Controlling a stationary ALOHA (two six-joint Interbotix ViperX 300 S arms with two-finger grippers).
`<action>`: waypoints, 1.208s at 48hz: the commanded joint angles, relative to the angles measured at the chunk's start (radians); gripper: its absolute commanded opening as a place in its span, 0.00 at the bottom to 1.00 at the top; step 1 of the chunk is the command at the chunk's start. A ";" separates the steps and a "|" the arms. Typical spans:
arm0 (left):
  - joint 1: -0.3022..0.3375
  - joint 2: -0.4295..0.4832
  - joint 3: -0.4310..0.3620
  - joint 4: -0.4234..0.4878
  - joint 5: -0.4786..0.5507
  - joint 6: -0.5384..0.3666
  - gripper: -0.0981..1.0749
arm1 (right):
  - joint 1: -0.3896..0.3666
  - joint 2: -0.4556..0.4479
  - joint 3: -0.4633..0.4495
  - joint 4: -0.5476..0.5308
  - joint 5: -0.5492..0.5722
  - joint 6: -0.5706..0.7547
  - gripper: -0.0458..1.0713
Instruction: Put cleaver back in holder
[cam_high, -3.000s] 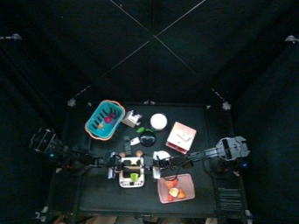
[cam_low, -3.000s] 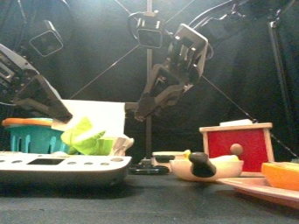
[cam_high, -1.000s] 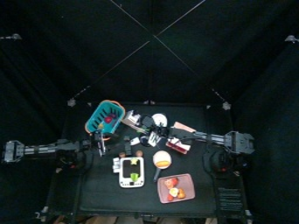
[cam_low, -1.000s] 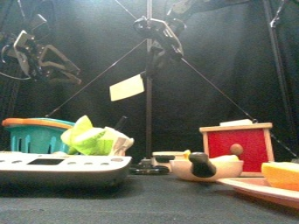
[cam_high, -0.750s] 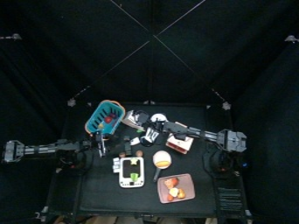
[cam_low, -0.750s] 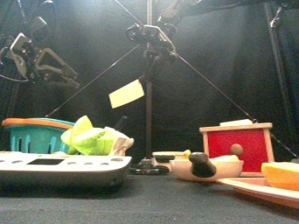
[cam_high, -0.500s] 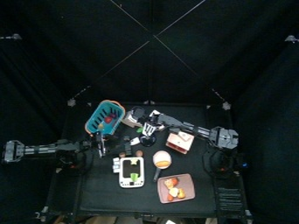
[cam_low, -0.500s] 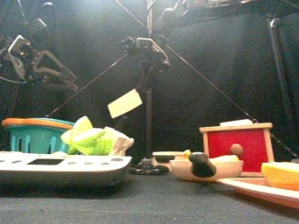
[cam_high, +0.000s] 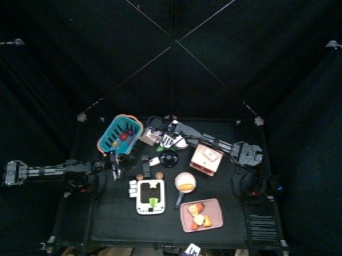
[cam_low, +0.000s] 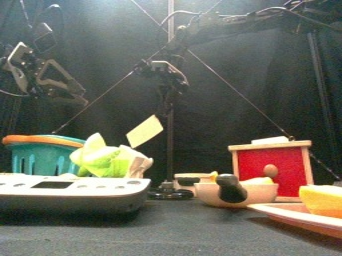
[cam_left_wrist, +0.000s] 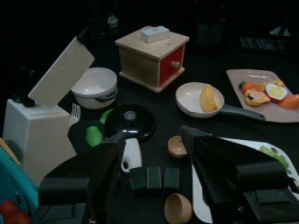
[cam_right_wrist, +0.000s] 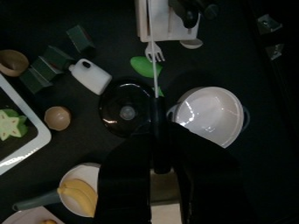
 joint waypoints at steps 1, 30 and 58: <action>0.003 0.002 -0.009 0.003 -0.005 0.002 0.84 | -0.011 -0.025 -0.034 0.003 0.003 -0.002 0.38; 0.006 0.003 -0.006 0.003 -0.005 0.002 0.84 | -0.006 -0.017 -0.041 0.028 0.015 -0.002 0.38; 0.006 0.002 -0.003 0.003 -0.005 0.002 0.84 | -0.011 -0.003 -0.041 0.031 0.023 -0.025 0.38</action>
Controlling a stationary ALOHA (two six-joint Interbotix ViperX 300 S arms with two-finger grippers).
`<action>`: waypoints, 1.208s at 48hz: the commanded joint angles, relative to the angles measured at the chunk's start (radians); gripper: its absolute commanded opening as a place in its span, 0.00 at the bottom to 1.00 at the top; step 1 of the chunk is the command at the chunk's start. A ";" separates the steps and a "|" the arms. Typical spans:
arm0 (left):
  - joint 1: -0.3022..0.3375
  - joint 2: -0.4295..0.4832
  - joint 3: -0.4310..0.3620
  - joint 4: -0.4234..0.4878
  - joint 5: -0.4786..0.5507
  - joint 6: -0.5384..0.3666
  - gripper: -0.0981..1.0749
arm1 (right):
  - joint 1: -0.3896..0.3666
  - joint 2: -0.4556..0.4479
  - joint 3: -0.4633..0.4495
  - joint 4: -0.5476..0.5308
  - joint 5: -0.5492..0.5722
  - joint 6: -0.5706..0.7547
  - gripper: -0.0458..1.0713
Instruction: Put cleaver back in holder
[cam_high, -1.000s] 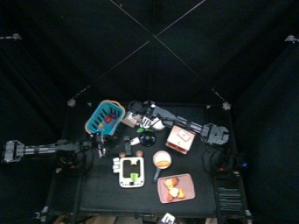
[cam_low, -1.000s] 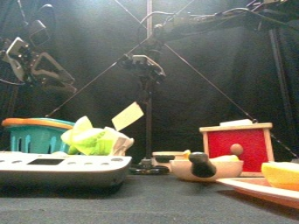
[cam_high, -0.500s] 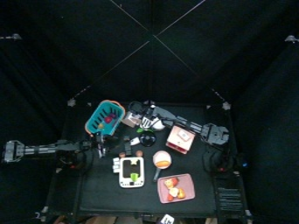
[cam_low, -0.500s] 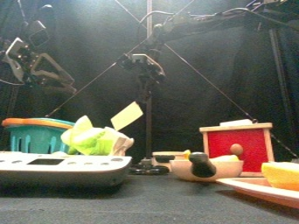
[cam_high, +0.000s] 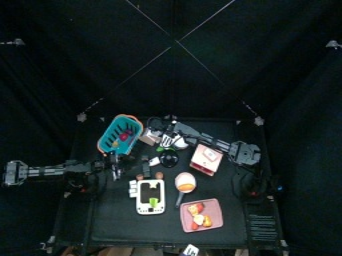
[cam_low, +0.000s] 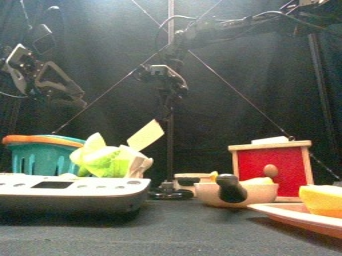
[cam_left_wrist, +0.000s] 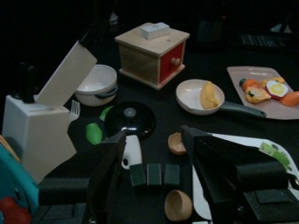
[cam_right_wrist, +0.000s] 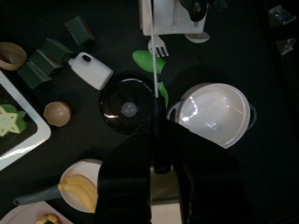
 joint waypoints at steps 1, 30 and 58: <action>0.002 0.002 -0.011 0.003 -0.005 0.002 0.84 | -0.006 -0.026 -0.031 0.003 0.003 -0.006 0.38; 0.002 0.002 -0.008 0.003 -0.005 0.002 0.84 | -0.008 0.032 -0.109 0.003 0.060 -0.009 0.38; 0.002 0.003 -0.002 0.003 -0.005 0.002 0.84 | -0.018 0.075 -0.187 0.035 0.112 -0.009 0.38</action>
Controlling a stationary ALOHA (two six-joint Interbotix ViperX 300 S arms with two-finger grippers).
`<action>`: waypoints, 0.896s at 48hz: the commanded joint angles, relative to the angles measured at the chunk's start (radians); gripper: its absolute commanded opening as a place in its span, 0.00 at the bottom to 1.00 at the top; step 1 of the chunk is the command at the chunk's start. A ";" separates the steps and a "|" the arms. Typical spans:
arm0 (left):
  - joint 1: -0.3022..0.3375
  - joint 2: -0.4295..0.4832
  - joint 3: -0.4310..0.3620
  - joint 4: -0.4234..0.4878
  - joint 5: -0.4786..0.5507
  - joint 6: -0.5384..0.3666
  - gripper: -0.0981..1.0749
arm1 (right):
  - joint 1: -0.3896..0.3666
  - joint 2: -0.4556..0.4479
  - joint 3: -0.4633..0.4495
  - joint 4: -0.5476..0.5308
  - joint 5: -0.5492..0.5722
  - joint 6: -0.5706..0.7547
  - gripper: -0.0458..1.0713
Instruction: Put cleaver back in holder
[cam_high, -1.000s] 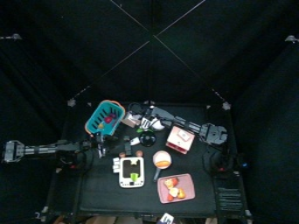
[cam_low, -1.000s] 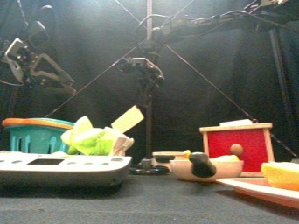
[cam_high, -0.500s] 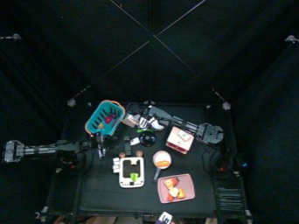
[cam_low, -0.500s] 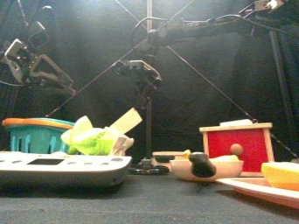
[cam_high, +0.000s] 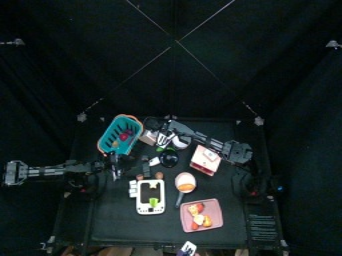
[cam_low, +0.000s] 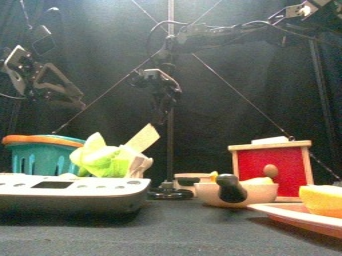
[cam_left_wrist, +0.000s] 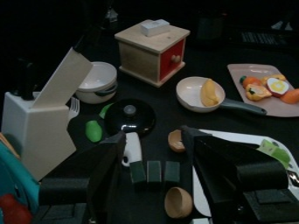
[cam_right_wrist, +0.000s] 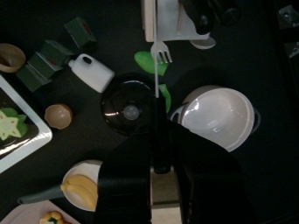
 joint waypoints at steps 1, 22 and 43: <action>0.002 0.002 -0.011 0.003 -0.005 0.002 0.84 | -0.012 -0.032 -0.028 0.017 0.006 -0.002 0.38; 0.003 0.002 -0.011 0.003 -0.005 0.002 0.84 | -0.028 -0.026 -0.040 0.055 0.012 0.000 0.38; 0.003 0.002 -0.009 0.003 -0.005 0.002 0.84 | -0.028 -0.011 -0.048 0.054 0.012 -0.002 0.40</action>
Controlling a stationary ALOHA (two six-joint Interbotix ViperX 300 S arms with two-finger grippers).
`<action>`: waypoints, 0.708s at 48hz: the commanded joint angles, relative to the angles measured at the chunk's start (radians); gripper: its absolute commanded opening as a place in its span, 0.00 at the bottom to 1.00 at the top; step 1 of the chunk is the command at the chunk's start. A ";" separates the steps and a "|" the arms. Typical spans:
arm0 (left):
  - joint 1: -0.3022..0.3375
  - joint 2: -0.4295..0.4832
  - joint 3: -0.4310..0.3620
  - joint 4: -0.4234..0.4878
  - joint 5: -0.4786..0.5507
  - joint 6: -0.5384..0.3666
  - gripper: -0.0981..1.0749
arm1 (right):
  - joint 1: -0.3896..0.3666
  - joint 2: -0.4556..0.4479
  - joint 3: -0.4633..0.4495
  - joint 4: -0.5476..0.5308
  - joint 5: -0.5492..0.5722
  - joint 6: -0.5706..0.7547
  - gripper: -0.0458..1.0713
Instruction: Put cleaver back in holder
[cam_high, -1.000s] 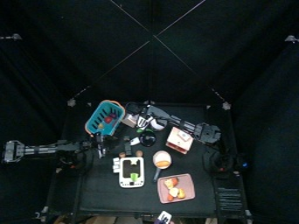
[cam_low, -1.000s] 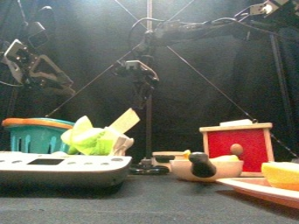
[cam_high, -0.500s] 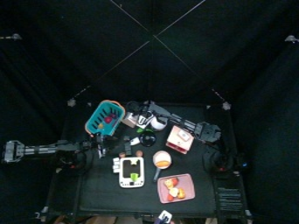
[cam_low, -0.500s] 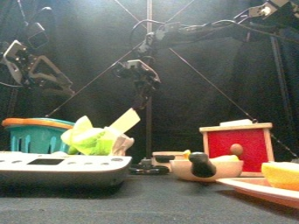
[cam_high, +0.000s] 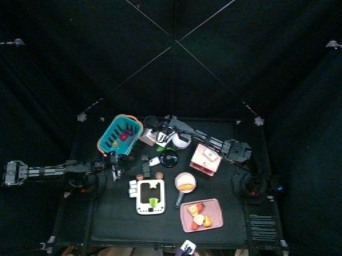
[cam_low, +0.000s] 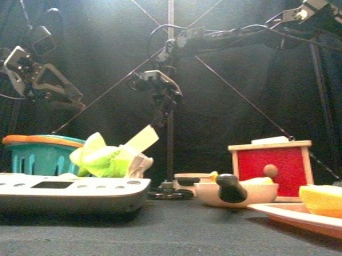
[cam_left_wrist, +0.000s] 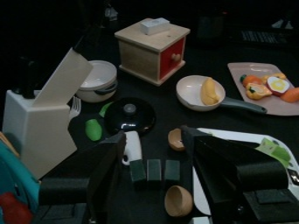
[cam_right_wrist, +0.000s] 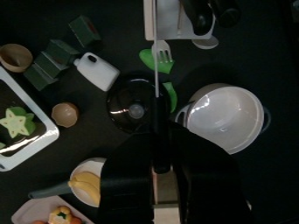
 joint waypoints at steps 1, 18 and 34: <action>0.002 0.002 -0.011 0.003 -0.005 0.002 0.84 | -0.006 -0.028 -0.032 0.002 -0.003 -0.002 0.40; 0.002 0.002 -0.009 0.003 -0.005 0.002 0.84 | -0.006 -0.018 -0.064 -0.002 -0.003 -0.002 0.46; 0.002 0.002 -0.008 0.003 -0.005 0.002 0.84 | -0.008 0.014 -0.118 -0.005 -0.003 0.002 0.50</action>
